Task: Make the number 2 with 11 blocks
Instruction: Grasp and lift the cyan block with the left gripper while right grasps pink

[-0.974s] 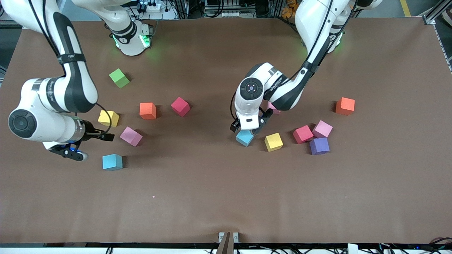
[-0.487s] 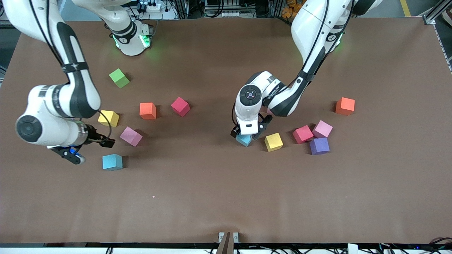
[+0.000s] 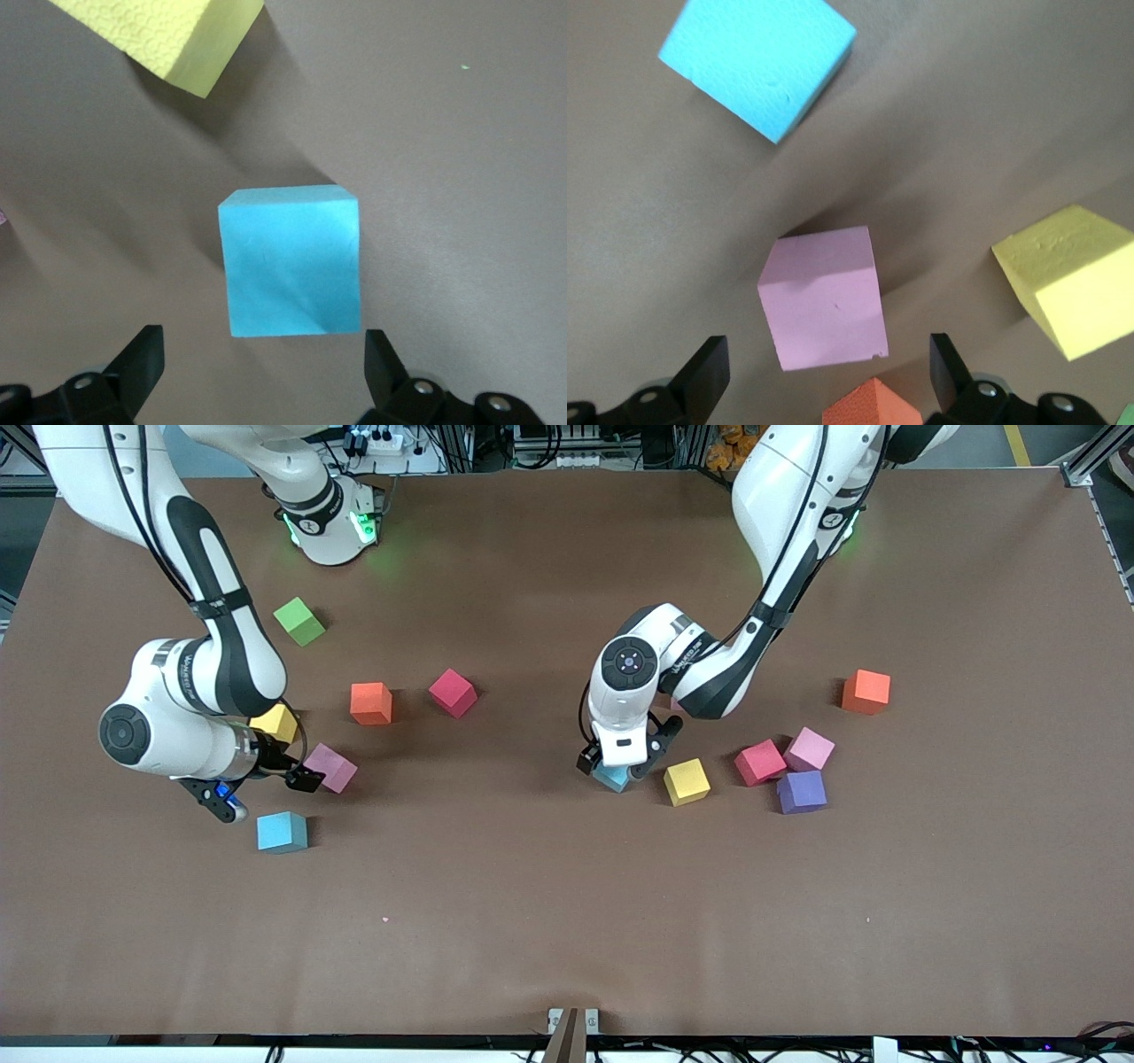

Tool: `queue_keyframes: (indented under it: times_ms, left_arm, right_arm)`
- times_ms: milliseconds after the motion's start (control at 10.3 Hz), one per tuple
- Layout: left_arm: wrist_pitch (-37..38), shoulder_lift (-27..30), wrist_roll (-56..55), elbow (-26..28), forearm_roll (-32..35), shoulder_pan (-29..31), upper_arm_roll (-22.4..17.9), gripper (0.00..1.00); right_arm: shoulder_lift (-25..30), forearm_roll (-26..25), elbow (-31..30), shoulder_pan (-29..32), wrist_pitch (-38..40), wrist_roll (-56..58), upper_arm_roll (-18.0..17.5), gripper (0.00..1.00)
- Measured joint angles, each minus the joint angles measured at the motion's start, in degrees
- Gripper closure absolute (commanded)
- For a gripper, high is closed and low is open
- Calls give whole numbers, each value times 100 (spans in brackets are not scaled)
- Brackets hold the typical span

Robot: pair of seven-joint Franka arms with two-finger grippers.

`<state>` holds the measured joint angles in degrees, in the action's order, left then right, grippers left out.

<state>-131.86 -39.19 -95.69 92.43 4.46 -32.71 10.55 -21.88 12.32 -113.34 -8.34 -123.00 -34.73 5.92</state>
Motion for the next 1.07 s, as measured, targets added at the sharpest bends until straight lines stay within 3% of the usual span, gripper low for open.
queue_keyframes:
  times_ms: [487, 779, 876, 974, 1071]
  left_arm:
    - [0, -128, 6, -68, 77, 11, -219, 0]
    - [-1, -204, 6, -179, 84, 8, -243, 0]
    - [-2, -239, 6, -188, 102, 5, -243, 20]
    - [-23, -300, 6, -193, 107, 2, -243, 51]
    - [-63, -354, 9, -196, 109, 0, -243, 91]
  right_arm:
    - [69, 2, -542, -259, -845, -61, -10, 0]
    - [63, -341, -595, -286, -944, -21, 10, 0]
    - [52, -393, -624, -285, -1027, -9, 16, 0]
    - [28, -425, -655, -285, -1132, 2, 14, 0]
    - [8, -438, -672, -286, -1201, 9, 11, 0]
